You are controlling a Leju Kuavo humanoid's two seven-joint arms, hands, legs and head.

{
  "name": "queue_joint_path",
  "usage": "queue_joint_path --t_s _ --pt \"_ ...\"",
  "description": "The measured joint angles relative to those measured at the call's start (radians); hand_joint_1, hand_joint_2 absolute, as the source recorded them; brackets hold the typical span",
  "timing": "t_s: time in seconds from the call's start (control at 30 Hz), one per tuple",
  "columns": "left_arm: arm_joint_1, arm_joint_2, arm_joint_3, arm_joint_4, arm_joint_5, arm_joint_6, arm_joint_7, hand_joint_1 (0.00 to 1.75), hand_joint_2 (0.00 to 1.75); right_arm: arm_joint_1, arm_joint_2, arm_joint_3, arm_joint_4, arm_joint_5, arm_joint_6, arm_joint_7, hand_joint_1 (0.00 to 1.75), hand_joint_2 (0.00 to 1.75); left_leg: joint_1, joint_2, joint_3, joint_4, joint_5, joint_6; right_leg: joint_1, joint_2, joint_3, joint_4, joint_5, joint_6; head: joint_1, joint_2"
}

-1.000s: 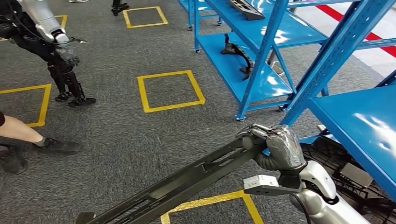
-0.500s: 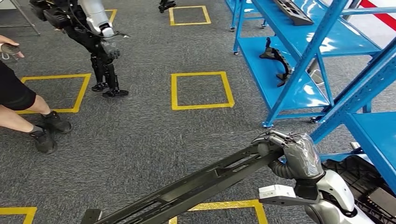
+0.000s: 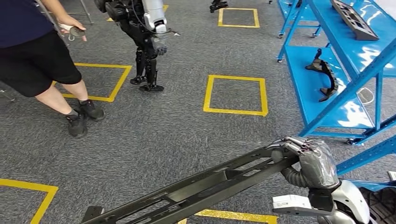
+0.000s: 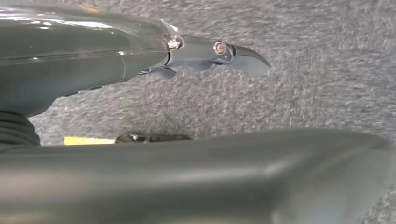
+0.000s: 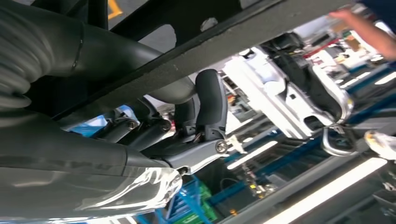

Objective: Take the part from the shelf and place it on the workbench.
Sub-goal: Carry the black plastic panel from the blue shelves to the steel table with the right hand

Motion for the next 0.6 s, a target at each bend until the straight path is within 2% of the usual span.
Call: queue_joint_path --t_s 0.03,0.07,0.1,0.13,0.2,0.23,0.27,0.3,0.33,0.37,0.4,0.47,0.5,0.53,0.57,0.6 --pt "0.002 0.0 -0.001 0.0 -0.001 0.0 0.002 0.0 1.75 0.011 -0.001 -0.006 -0.005 0.001 -0.001 -0.002 1.75 1.75 0.001 -0.012 -0.006 0.003 -0.001 -0.005 -0.001 0.017 0.006 -0.017 0.0 -0.004 0.0 0.0" --pt "0.005 0.0 -0.002 0.0 -0.001 0.0 0.004 0.0 1.75 0.021 -0.002 -0.012 -0.011 0.002 -0.002 -0.005 1.75 1.75 0.002 -0.024 -0.011 0.005 0.0 -0.009 0.0 0.018 0.007 -0.021 -0.003 -0.009 -0.001 0.0" --pt "0.009 0.001 -0.003 0.0 -0.001 0.0 0.005 0.0 1.75 0.027 -0.003 -0.018 -0.016 0.002 -0.002 -0.008 1.75 1.75 0.004 -0.035 -0.014 0.005 0.001 -0.013 0.001 0.006 0.008 -0.021 -0.005 -0.016 -0.001 0.0" --pt "0.012 0.001 -0.003 0.0 -0.001 0.0 0.005 0.0 1.75 0.03 -0.003 -0.024 -0.023 0.003 -0.003 -0.01 1.75 1.75 0.003 -0.029 -0.016 0.009 -0.002 -0.016 0.001 -0.006 0.011 -0.023 -0.005 -0.021 -0.001 0.0" --pt "0.013 0.002 -0.004 0.0 -0.001 -0.003 0.005 0.0 1.75 0.038 -0.005 -0.037 -0.036 0.002 -0.003 -0.012 1.75 1.75 0.001 0.016 -0.038 0.058 -0.032 -0.024 -0.001 -0.036 0.02 -0.027 -0.008 -0.032 -0.002 0.0" --pt "0.011 0.002 -0.004 0.0 -0.001 -0.005 0.005 0.0 1.75 0.043 -0.006 -0.043 -0.043 0.002 -0.003 -0.012 1.75 1.75 0.002 0.049 -0.064 0.113 -0.059 -0.029 0.001 -0.052 0.024 -0.027 -0.011 -0.037 -0.002 0.0" --pt "0.009 0.002 -0.005 0.0 -0.001 -0.007 0.005 0.0 1.75 0.048 -0.008 -0.049 -0.048 0.002 -0.003 -0.013 1.75 1.75 0.004 0.069 -0.097 0.178 -0.087 -0.033 0.003 -0.068 0.027 -0.027 -0.014 -0.04 -0.002 0.0" --pt "0.009 0.002 -0.006 0.0 0.0 -0.008 0.005 0.0 1.75 0.053 -0.009 -0.054 -0.052 0.002 -0.002 -0.013 1.75 1.75 0.006 0.08 -0.128 0.238 -0.107 -0.035 0.005 -0.084 0.029 -0.027 -0.018 -0.042 -0.002 0.0" --pt "0.01 0.002 -0.006 0.0 0.0 -0.008 0.005 0.0 1.75 0.056 -0.01 -0.059 -0.056 0.002 -0.002 -0.013 1.75 1.75 0.007 0.085 -0.146 0.272 -0.112 -0.036 0.007 -0.098 0.032 -0.027 -0.021 -0.043 -0.002 0.0" --pt "0.012 0.002 -0.007 0.0 0.0 -0.009 0.005 0.0 1.75 0.059 -0.011 -0.063 -0.06 0.002 -0.002 -0.013 1.75 1.75 0.007 0.088 -0.145 0.269 -0.098 -0.034 0.008 -0.112 0.036 -0.027 -0.024 -0.043 -0.002 0.0" --pt "0.013 0.002 -0.008 0.0 0.001 -0.009 0.004 0.0 1.75 0.061 -0.011 -0.067 -0.064 0.001 -0.001 -0.013 1.75 1.75 0.005 0.093 -0.125 0.228 -0.068 -0.03 0.009 -0.124 0.042 -0.027 -0.028 -0.043 -0.002 0.0" --pt "0.011 0.002 -0.011 0.0 0.001 -0.009 0.003 0.0 1.75 0.064 -0.011 -0.076 -0.072 0.0 -0.001 -0.015 1.75 1.75 -0.005 0.128 -0.06 0.101 -0.007 -0.016 0.012 -0.147 0.055 -0.028 -0.038 -0.04 -0.002 0.0" --pt "0.009 0.002 -0.012 0.0 0.001 -0.009 0.002 0.0 1.75 0.065 -0.012 -0.079 -0.075 -0.001 -0.001 -0.016 1.75 1.75 -0.012 0.147 -0.035 0.052 0.006 -0.009 0.013 -0.157 0.06 -0.028 -0.042 -0.036 -0.002 0.0" --pt "0.007 0.002 -0.012 0.0 0.001 -0.009 0.001 0.0 1.75 0.066 -0.012 -0.082 -0.078 -0.002 0.0 -0.017 1.75 1.75 -0.019 0.161 -0.022 0.026 0.008 -0.003 0.014 -0.166 0.062 -0.029 -0.045 -0.032 -0.002 0.0" --pt "0.005 0.002 -0.013 0.0 0.002 -0.009 0.0 0.0 1.75 0.067 -0.013 -0.083 -0.08 -0.003 0.001 -0.018 1.75 1.75 -0.024 0.162 -0.02 0.02 0.002 0.002 0.014 -0.176 0.064 -0.031 -0.047 -0.027 -0.002 0.0" --pt "0.005 0.002 -0.013 0.0 0.002 -0.009 0.0 0.0 1.75 0.067 -0.013 -0.084 -0.081 -0.003 0.002 -0.018 1.75 1.75 -0.026 0.153 -0.018 0.014 0.001 0.006 0.013 -0.187 0.068 -0.034 -0.048 -0.023 -0.002 0.0"
